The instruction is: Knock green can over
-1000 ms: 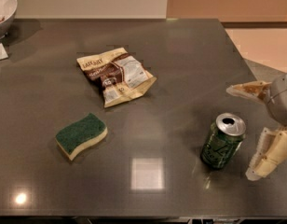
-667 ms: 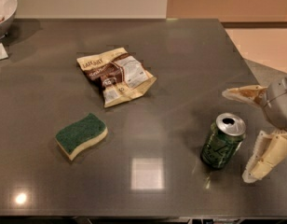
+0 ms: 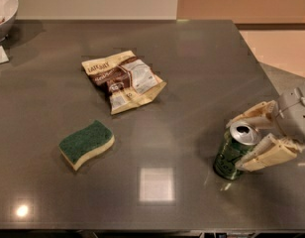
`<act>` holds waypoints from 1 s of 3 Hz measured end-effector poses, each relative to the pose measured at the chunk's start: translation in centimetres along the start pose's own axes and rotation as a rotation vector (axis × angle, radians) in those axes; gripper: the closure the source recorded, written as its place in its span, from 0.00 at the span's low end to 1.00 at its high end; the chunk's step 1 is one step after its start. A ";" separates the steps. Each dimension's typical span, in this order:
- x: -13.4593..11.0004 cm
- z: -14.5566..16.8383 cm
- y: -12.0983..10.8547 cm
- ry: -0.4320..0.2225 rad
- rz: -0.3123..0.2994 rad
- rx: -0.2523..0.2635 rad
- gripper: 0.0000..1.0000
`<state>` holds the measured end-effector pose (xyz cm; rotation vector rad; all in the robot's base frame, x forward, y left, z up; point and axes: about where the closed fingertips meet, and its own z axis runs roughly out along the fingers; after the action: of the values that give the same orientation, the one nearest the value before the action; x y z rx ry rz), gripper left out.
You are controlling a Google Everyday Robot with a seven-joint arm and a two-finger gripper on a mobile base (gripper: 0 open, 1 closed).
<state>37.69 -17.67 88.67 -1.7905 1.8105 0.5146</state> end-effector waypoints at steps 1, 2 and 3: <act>-0.6 -0.2 -0.1 -0.023 0.005 -0.012 0.65; -2.1 -0.4 -1.2 0.039 0.000 -0.014 0.88; -2.3 0.4 -3.2 0.180 0.031 -0.027 1.00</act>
Offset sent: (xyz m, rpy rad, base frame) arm 0.0278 0.0203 0.0247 -0.1626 0.0411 -0.0102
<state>40.86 -15.71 90.10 -1.8813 1.9634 0.4018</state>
